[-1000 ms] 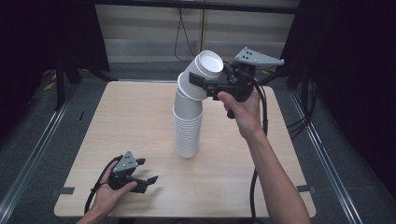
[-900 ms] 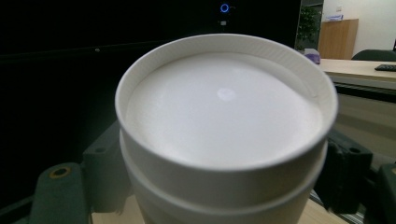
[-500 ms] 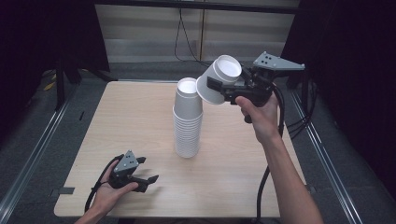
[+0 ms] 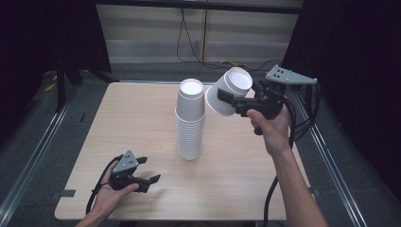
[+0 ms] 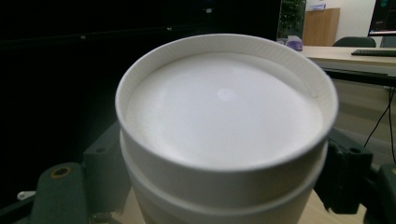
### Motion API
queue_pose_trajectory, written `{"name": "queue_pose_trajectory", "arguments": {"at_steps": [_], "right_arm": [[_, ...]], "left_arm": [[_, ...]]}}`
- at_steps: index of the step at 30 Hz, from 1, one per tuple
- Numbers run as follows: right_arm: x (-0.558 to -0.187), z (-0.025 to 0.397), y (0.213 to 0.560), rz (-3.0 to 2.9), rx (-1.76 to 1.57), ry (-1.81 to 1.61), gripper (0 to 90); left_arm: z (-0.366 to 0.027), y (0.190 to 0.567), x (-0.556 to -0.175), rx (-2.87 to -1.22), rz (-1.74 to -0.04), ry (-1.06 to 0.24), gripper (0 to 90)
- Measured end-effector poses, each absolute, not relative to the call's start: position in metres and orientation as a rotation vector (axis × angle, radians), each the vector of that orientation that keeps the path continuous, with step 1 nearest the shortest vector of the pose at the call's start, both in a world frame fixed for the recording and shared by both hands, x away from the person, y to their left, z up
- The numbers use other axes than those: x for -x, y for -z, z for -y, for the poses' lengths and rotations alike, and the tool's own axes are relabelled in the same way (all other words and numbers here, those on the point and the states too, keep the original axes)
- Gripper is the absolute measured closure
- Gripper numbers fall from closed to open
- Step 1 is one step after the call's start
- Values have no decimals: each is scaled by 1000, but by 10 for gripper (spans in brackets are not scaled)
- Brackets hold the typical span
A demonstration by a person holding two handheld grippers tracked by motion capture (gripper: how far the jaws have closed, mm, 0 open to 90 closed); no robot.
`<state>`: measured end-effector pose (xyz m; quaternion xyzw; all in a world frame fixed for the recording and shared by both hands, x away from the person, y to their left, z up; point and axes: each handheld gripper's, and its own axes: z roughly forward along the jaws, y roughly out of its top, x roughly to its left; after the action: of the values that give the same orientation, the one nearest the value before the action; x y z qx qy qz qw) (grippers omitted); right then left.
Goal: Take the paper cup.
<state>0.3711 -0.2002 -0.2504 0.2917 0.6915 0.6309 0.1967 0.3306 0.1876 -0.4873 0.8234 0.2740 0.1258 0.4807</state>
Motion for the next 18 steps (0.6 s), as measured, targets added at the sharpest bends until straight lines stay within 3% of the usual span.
{"name": "queue_pose_trajectory", "arguments": {"at_steps": [18], "right_arm": [[-345,198,293,-2055,-811,-1699,202]], "left_arm": [[-181,467,-335,-1880,-642,-232,167]]}}
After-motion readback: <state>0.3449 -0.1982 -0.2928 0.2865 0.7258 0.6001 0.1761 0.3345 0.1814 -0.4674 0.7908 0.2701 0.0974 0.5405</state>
